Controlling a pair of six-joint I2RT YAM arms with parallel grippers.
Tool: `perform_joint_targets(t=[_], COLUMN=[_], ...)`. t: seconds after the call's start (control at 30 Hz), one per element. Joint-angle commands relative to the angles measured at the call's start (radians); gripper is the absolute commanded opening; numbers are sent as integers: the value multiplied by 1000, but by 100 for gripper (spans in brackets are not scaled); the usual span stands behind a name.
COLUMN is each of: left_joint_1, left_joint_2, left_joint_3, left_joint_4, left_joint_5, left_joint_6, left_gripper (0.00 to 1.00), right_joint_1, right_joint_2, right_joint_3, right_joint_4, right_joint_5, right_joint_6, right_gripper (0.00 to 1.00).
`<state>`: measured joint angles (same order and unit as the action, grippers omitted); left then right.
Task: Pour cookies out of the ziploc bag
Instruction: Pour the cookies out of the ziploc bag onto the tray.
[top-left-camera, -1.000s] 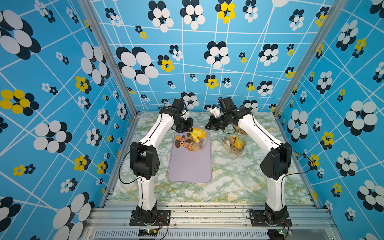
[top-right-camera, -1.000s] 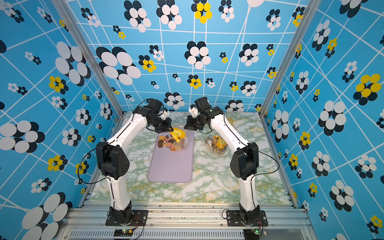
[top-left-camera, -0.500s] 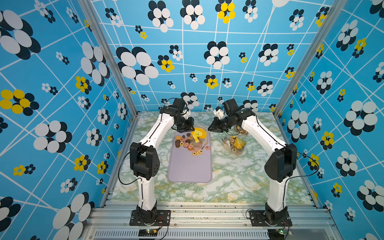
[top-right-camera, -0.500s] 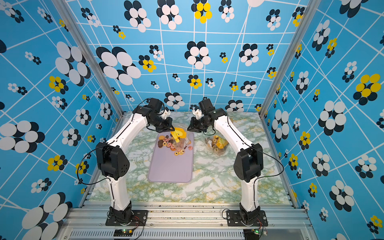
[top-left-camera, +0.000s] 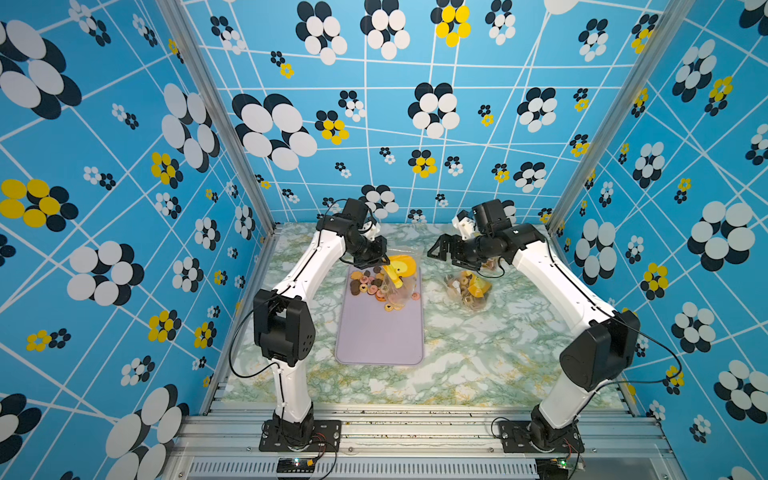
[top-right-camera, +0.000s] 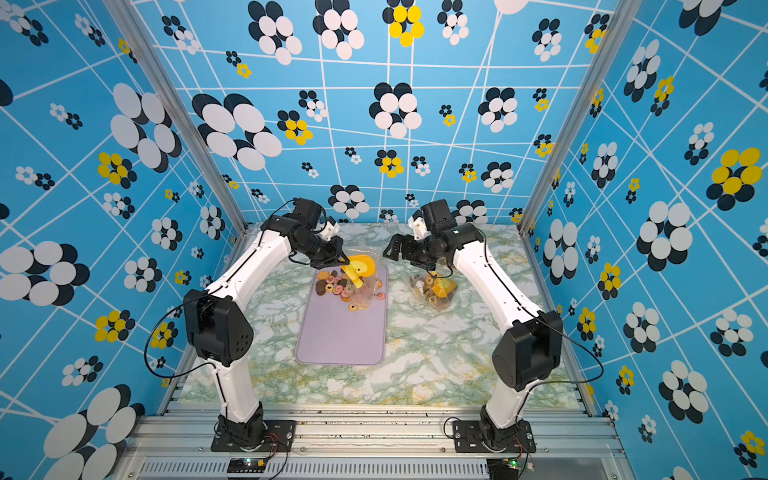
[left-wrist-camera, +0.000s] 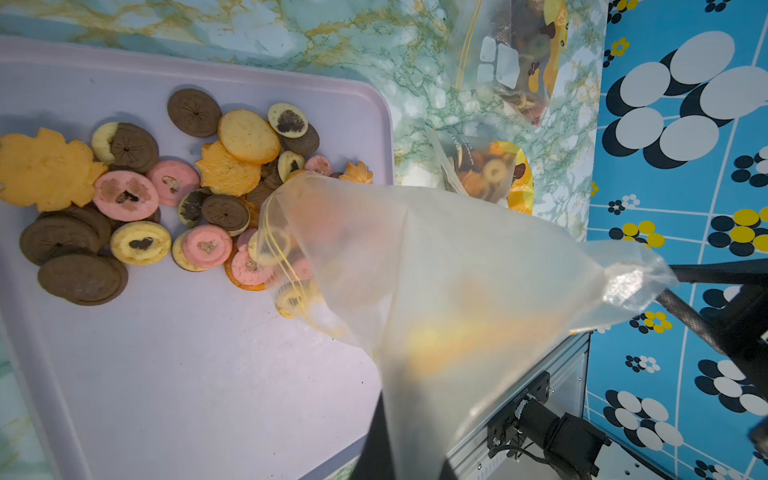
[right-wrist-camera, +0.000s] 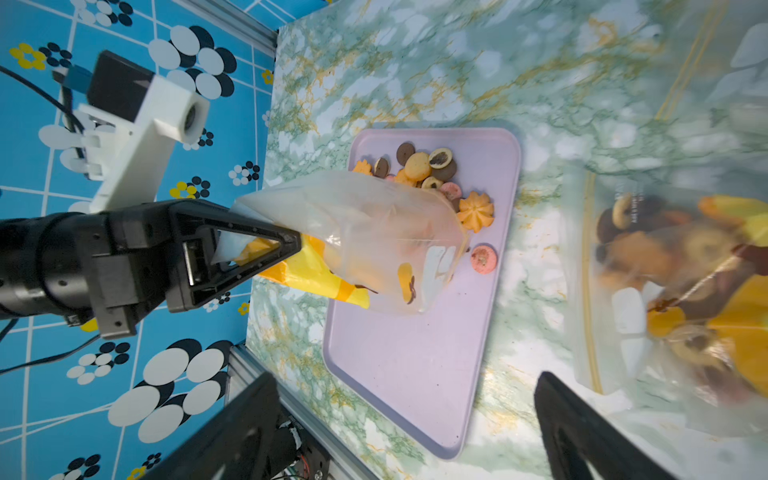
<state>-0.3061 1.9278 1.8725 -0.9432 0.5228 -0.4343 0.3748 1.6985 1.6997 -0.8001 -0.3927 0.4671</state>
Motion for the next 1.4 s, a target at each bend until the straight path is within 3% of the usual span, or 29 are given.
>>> perform_joint_targets(t=[0.0,0.23,0.47,0.67,0.83,1.1,1.37], left_joint_1=[-8,-11,5,32,35,45,70], left_joint_2=[-27,-127,-143,-79,-122,-244,-246], left_joint_3=[54,77,-105,-210,-142,-61,-286], left_joint_4=[-36,-97,19,128,85,-7,168], left_joint_5=[22,-28,-70,-27,15,-13,-34], left_joint_6=[-16,-33,-36,-49,-66,-66,-72], left_gripper=[0,0,0,0,0,0,0], right_joint_1=[-31,-67,-73,-81,-88,-89,-102], right_joint_2=[-74,-157,-189,-215,-239,-300,-292], right_joint_3=[-73,-202,-270,-272,-279,-316,-316], right_joint_4=[33,47,53,37,23,2,6], right_joint_5=[44,48,43,52,60,66,54], right_joint_6=[-4,0,7,2,-1,3,-15], right_gripper=[99,99,99,99,99,99,99])
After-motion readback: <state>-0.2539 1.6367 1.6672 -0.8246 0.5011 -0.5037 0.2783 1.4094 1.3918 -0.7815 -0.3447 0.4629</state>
